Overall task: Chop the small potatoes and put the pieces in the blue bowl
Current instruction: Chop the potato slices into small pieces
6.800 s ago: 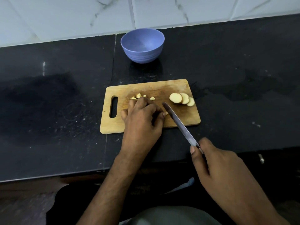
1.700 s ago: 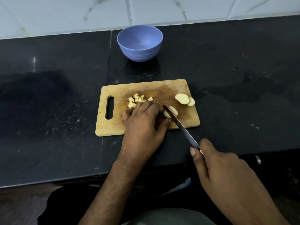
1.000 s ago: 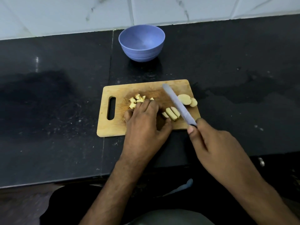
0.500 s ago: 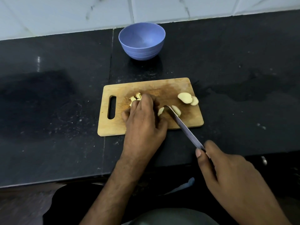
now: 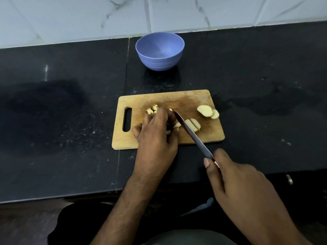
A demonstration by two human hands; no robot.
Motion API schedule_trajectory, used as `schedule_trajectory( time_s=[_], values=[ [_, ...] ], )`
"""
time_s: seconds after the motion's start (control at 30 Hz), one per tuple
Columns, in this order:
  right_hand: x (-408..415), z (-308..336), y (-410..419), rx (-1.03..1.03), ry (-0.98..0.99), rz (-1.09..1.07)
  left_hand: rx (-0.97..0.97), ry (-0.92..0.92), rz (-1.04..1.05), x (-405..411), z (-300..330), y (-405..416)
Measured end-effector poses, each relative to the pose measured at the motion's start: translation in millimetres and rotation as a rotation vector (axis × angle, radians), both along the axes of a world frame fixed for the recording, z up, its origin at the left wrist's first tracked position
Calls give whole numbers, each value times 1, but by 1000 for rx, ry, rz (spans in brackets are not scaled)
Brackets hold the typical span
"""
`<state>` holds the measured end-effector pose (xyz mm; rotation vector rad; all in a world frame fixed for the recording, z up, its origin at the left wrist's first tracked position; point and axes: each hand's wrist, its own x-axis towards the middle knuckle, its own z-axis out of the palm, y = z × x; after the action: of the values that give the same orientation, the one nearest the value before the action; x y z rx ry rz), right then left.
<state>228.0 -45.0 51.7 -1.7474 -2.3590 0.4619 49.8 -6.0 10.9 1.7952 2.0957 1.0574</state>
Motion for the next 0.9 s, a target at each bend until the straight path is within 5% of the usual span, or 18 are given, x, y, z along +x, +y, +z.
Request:
schedule_trajectory(
  time_s=[0.63,0.9],
  values=[
    [-7,-9,27,-24,-87,74,1,-77,-5,-2,1,1],
    [16,-15,35,29,95,17,-4,35,-60,2,4,-2]
  ],
)
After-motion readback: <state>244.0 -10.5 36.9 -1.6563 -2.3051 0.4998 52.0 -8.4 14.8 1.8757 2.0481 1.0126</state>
